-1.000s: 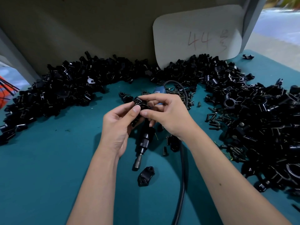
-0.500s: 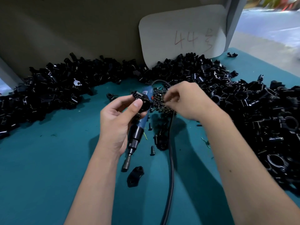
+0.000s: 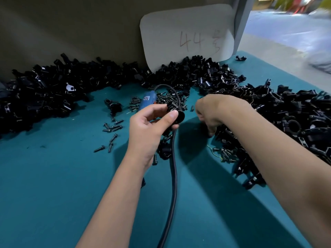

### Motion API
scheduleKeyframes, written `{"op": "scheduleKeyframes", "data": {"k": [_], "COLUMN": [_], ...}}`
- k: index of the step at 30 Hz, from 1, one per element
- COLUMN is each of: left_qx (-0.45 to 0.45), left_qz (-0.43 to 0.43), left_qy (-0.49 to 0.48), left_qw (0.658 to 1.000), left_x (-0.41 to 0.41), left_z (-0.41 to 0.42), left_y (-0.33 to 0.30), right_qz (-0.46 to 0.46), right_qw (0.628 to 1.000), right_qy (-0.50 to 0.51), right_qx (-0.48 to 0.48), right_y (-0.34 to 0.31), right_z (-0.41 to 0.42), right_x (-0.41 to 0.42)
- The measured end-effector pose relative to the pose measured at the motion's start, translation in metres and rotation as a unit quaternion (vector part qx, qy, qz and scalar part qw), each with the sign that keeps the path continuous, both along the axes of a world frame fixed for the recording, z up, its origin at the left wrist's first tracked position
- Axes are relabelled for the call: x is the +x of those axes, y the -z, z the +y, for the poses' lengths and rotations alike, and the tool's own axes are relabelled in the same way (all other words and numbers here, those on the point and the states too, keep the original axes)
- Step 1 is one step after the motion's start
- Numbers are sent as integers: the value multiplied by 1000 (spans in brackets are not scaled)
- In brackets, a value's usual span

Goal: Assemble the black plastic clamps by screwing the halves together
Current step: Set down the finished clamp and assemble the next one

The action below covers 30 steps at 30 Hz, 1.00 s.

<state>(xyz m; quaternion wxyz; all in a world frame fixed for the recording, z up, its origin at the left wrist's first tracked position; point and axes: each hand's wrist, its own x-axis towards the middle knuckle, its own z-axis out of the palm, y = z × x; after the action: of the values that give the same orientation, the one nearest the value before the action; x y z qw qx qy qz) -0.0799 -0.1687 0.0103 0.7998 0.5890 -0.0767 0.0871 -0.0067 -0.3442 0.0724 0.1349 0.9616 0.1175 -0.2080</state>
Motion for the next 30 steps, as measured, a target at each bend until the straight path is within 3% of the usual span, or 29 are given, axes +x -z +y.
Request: {"op": "scheduleKeyframes", "data": {"k": [2, 7, 12, 17, 20, 26, 30], "left_qx": [0, 18, 20, 17, 16, 24, 26], "left_qz": [7, 4, 10, 12, 13, 19, 16], "left_qy": [-10, -19, -26, -20, -13, -7, -7], "left_qw": [1000, 1000, 999, 1000, 1000, 999, 1000], "left_x": [1, 4, 5, 5, 3, 0, -3], "left_z": [2, 7, 8, 6, 6, 1, -3], "left_y": [0, 3, 6, 7, 6, 4, 2], "right_qz": [-20, -21, -34, -7, 61, 83, 95], "right_qw": [999, 963, 946, 972, 983, 996, 994], "right_qy": [-30, -39, -24, 2, 34, 0, 25], "right_qx": [38, 266, 322, 235, 168, -33, -43], "right_y": [3, 21, 16, -19, -37, -33, -22], "right_z": [-2, 9, 6, -15, -19, -6, -16], "right_x": [2, 8, 12, 2, -20, -61, -66]}}
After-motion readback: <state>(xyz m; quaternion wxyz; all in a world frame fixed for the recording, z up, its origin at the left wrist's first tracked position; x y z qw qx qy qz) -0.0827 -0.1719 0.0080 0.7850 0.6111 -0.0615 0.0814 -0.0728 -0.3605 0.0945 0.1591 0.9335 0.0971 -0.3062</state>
